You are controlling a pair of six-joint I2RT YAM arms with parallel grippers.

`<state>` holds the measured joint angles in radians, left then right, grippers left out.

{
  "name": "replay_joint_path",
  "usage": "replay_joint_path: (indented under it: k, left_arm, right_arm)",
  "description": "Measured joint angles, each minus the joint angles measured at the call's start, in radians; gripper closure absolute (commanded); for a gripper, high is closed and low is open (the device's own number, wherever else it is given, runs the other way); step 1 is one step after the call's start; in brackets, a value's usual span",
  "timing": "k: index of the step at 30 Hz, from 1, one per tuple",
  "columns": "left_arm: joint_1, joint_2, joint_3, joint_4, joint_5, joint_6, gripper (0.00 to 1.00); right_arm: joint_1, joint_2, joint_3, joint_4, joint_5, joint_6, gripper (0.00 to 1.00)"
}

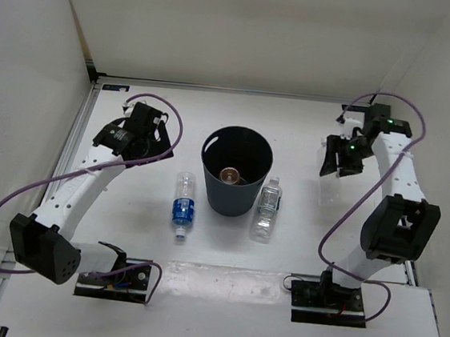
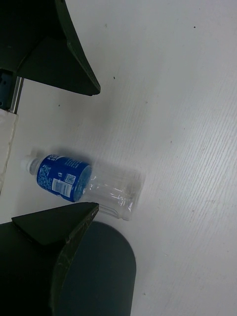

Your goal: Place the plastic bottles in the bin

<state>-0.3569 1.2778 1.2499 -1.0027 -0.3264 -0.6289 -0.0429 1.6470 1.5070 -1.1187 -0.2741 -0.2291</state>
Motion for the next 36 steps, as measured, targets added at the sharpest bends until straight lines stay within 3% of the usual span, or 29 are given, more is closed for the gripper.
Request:
replay_joint_path:
  k: [6,15,20,28,33,36]
  left_arm:
    - [0.000,0.027,0.001,0.001,0.003,0.004,0.00]
    - [0.000,0.041,-0.018,0.018,0.024,-0.012,0.00]
    - [0.000,0.039,-0.041,0.025,0.027,-0.016,0.00]
    - [0.000,0.019,-0.085,0.043,0.031,-0.018,0.00]
    - [0.000,0.008,-0.115,0.056,0.046,-0.034,0.00]
    - [0.000,-0.011,-0.146,0.061,0.051,-0.043,0.00]
  right_arm:
    - [-0.116,-0.105,0.032,0.005,-0.122,-0.028,1.00]
    - [0.008,-0.439,0.114,0.228,-0.249,0.081,1.00]
    - [0.046,-0.496,0.113,0.391,-0.340,0.238,1.00]
    - [0.302,-0.493,0.038,0.631,-0.443,0.356,1.00]
    - [0.491,-0.494,-0.008,0.637,-0.447,0.242,1.00]
    - [0.562,-0.493,-0.029,0.616,-0.434,0.175,0.92]
